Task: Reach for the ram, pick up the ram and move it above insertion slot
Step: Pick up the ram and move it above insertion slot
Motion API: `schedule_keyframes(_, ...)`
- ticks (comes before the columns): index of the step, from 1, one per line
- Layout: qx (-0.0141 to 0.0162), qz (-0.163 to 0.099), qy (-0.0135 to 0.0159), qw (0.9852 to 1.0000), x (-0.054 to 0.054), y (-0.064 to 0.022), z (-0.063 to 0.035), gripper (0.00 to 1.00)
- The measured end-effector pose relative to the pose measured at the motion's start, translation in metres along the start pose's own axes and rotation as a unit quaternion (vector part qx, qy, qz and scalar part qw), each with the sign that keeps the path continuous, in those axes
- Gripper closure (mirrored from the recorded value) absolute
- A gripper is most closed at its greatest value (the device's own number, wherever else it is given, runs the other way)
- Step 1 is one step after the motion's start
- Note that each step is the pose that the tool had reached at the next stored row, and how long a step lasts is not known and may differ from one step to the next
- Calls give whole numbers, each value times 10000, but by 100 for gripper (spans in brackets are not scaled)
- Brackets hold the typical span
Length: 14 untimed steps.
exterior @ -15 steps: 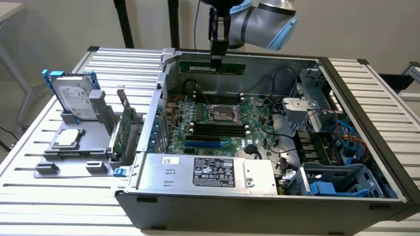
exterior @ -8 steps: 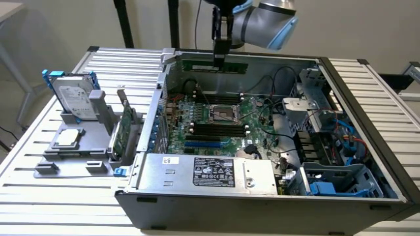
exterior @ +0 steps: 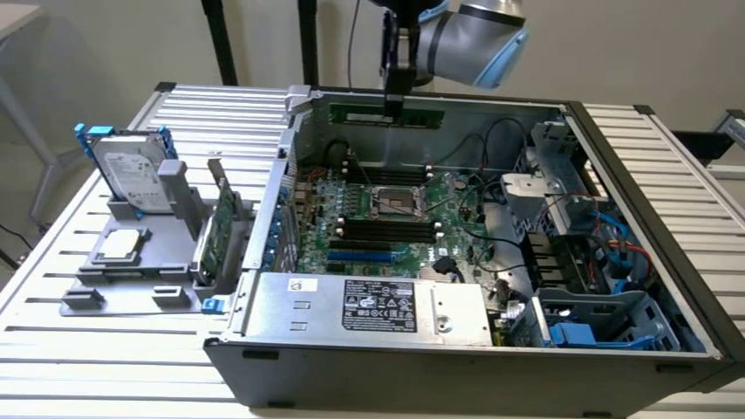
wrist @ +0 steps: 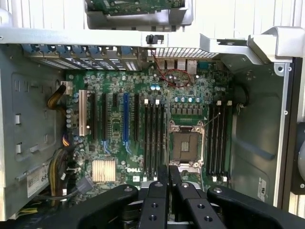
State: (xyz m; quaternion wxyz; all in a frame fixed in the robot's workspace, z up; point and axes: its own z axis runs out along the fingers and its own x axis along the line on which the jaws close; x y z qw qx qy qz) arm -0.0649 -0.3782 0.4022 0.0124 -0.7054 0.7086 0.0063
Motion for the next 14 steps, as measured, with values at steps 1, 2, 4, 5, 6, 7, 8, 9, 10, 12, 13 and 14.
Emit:
schedule_keyframes(1,0,3,-1,10000,-9,-9,3,87)
schedule_keyframes(2,0,7,-1,10000,-18,-17,6,87)
schedule_keyframes(4,1,14,-2,10000,-35,-32,11,87)
schedule_keyframes(5,1,19,-3,10000,-42,-37,13,87)
schedule_keyframes(6,1,20,-3,10000,-47,-41,13,87)
schedule_keyframes(7,1,20,-3,10000,-46,-41,13,87)
schedule_keyframes(8,0,20,-4,10000,-46,-41,13,87)
schedule_keyframes(9,0,20,-4,10000,-46,-41,13,87)
schedule_keyframes(10,0,20,-3,10000,-46,-41,13,87)
schedule_keyframes(12,0,20,-4,10000,-46,-41,13,87)
schedule_keyframes(13,0,20,-4,10000,-47,-41,13,87)
schedule_keyframes(14,0,20,-4,10000,-47,-41,13,87)
